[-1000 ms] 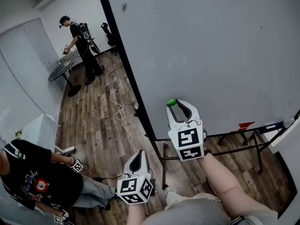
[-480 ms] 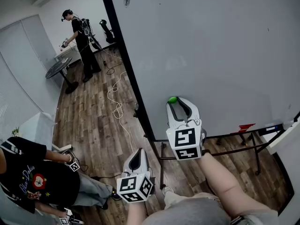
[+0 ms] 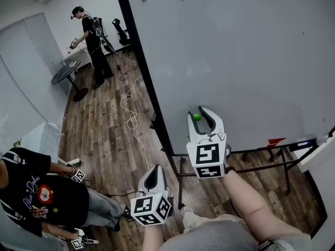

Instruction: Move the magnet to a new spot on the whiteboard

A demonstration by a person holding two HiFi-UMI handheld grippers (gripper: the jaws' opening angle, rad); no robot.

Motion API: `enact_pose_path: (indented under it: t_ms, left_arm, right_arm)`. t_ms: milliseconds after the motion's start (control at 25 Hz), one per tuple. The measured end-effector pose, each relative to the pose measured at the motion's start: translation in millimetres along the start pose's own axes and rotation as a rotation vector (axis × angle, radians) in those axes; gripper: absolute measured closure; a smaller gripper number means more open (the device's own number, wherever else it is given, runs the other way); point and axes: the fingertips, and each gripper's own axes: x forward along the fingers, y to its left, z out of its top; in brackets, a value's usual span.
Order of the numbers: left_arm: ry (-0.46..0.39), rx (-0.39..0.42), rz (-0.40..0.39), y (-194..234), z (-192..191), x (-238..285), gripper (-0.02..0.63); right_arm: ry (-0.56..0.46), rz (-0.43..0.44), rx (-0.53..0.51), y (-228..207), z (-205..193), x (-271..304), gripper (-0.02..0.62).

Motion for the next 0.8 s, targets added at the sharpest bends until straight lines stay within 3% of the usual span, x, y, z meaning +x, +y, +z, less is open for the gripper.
enact_pose_path:
  t_ms: [120, 640, 800]
  left_arm:
    - [0.000, 0.000, -0.002, 1, 0, -1, 0.601]
    - [-0.010, 0.009, 0.011, -1, 11, -10, 0.602]
    - [-0.019, 0.018, 0.003, -15, 13, -20, 0.602]
  right_arm:
    - [-0.006, -0.019, -0.001, -3, 0, 0, 0.511]
    - [0.012, 0.021, 0.024, -2, -1, -13, 0.502]
    - [0.006, 0.026, 0.036, -6, -2, -35, 0.546]
